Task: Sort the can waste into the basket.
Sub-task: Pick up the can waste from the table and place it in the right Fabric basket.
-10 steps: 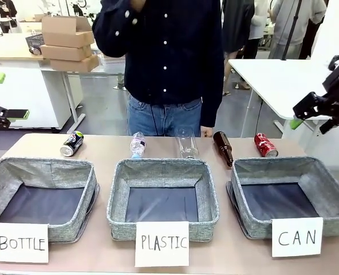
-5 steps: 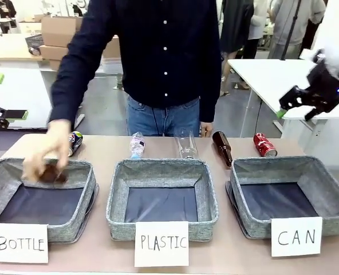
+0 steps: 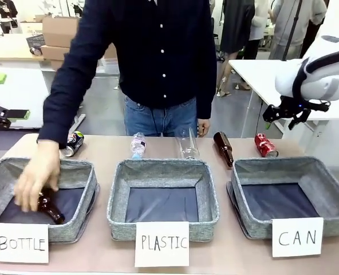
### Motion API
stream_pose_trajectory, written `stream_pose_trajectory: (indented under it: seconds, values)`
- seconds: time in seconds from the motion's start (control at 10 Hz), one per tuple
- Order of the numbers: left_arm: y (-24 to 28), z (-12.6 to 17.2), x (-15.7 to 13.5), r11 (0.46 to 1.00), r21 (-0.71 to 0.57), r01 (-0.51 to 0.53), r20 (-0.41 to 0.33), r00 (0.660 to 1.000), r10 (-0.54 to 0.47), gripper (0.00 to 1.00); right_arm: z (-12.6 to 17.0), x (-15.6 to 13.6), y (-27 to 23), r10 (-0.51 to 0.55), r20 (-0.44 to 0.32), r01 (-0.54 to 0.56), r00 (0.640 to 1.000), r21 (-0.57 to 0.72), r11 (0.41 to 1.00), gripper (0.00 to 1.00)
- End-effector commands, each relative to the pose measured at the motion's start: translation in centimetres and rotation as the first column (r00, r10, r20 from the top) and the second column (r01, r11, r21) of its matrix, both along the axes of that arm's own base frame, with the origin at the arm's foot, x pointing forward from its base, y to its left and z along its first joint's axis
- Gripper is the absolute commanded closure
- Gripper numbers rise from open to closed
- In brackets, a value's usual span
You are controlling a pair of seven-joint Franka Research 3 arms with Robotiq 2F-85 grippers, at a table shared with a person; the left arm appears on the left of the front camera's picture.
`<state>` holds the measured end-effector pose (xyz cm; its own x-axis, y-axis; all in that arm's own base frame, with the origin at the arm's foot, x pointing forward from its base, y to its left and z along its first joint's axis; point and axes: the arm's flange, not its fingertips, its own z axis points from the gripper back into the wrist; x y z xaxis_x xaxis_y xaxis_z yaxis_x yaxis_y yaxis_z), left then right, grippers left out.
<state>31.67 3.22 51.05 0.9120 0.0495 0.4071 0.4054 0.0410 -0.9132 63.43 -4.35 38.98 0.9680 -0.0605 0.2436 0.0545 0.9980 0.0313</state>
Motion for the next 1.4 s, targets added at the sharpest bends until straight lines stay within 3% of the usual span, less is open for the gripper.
stream_pose_trajectory:
  seconds: [0.0,0.4,0.7,1.1,1.2,1.3]
  values:
    - [-0.2,0.2,0.0,1.000,-0.020,0.002,0.026,1.000,-0.001,0.00,0.1,1.6,-0.1,0.006,-0.081,-0.008,0.997,-0.014,1.000,0.00]
    - [-0.2,0.2,0.0,1.000,-0.020,0.002,0.026,1.000,-0.001,0.00,-3.8,2.6,1.0,0.076,-0.155,-0.064,0.985,0.080,0.995,0.00]
    - [-0.2,0.2,0.0,1.000,-0.020,0.002,0.026,1.000,-0.001,0.00,-6.3,4.0,2.7,0.092,-0.176,-0.082,0.980,0.062,0.995,0.00]
    - [-0.2,0.2,0.0,1.000,-0.020,0.002,0.026,1.000,-0.001,0.00,-7.2,4.6,3.4,0.077,-0.221,-0.073,0.972,0.024,0.997,0.00]
    - [-0.2,0.2,0.0,1.000,-0.020,0.002,0.026,1.000,-0.001,0.00,-7.3,4.6,3.5,0.080,-0.226,-0.081,0.971,0.003,0.997,0.60]
    - [-0.2,0.2,0.0,1.000,-0.020,0.002,0.026,1.000,-0.001,0.00,-7.3,4.6,3.5,0.084,-0.231,-0.084,0.969,0.007,0.996,0.60]
